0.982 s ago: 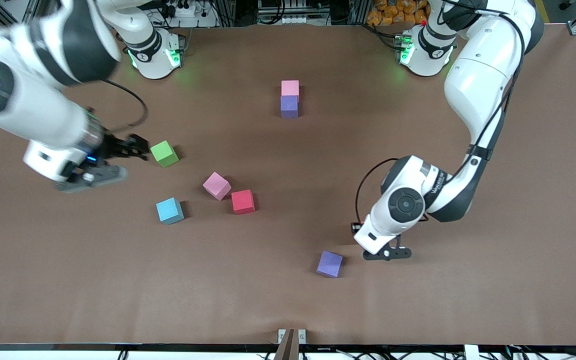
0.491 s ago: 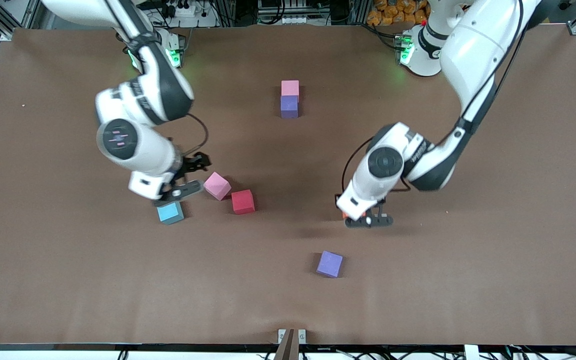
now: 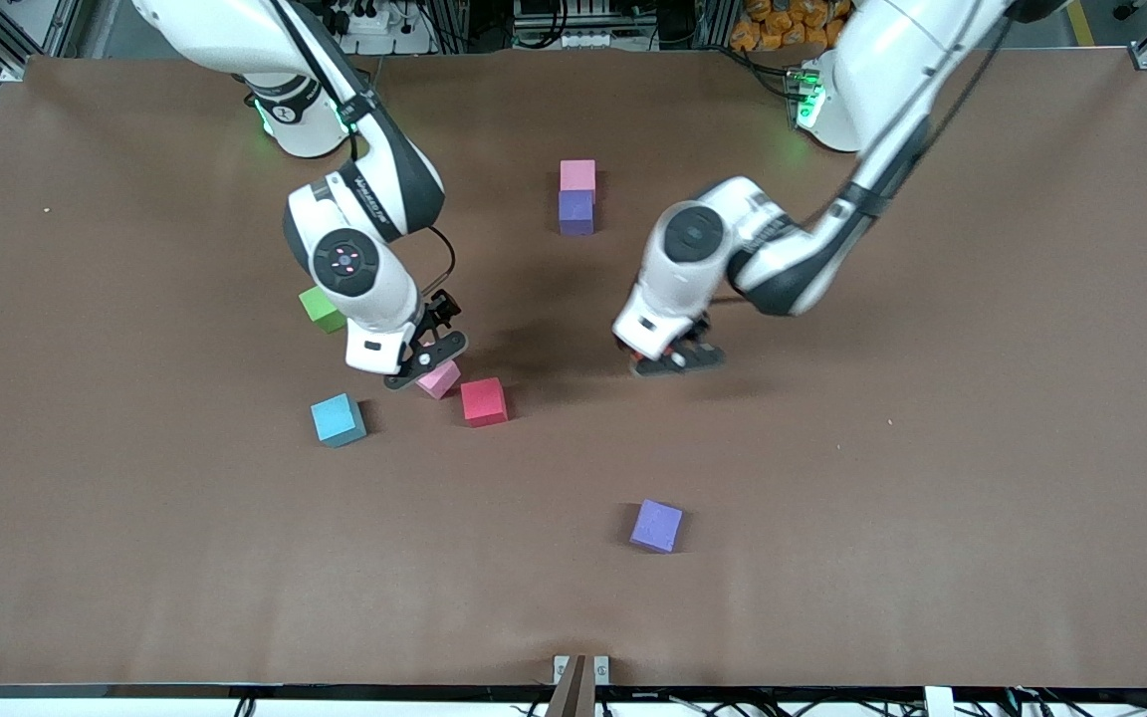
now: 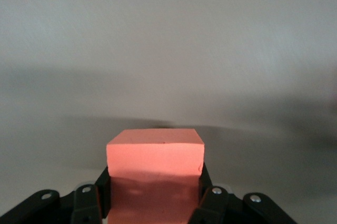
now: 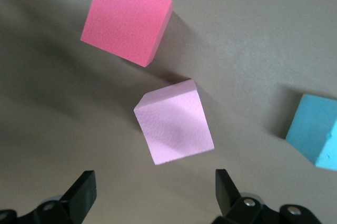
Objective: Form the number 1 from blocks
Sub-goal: 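Carry the orange block toward the purple while the right gripper reaches pink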
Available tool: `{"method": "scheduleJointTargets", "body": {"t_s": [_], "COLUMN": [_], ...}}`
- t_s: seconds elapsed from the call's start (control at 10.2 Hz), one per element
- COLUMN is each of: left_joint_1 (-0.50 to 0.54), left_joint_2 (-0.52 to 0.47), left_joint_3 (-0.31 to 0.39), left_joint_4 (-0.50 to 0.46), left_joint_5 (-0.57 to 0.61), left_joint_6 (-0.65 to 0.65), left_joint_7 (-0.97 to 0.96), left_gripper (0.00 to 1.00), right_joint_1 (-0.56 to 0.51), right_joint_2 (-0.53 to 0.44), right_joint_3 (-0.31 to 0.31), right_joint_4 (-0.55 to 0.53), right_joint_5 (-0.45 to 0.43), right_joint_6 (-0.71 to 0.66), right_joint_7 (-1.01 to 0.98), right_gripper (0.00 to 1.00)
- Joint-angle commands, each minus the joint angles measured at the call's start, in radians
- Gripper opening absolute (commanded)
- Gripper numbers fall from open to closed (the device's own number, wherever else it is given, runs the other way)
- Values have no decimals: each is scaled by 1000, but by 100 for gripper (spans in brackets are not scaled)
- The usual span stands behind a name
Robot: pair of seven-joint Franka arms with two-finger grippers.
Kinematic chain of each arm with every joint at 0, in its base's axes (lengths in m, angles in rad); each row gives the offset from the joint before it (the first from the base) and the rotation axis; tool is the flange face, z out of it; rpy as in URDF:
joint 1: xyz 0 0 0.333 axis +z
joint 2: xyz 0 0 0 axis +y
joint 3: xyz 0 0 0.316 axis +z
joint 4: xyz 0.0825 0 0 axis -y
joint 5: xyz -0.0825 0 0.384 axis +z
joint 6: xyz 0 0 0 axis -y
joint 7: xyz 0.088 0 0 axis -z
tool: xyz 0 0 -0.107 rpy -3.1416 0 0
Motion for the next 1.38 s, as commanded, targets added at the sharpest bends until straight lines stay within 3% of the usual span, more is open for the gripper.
{"method": "scheduleJointTargets", "body": {"t_s": [0.0,0.49,0.98,1.28], "left_joint_1": [-84,-236,-253,-264], "left_joint_2": [0,31,36,28], "left_joint_3": [9,9,7,-5], "left_joint_4": [-19,-30,-70,-88], "left_joint_5": [-19,-19,-13,-12], "left_joint_6": [17,27,50,53], "left_joint_7": [-95,-209,-208,-208], "left_gripper": [0,0,0,0], "right_joint_1": [13,-12,-10,-7], "right_joint_2": [31,80,125,144], "right_joint_3": [-7,-6,-6,-6], "right_joint_4": [5,21,55,60], "right_joint_5": [-43,-68,-62,-60], "right_joint_6": [40,78,90,118], "right_joint_7": [-19,-62,-72,-72], "right_gripper": [100,100,100,92]}}
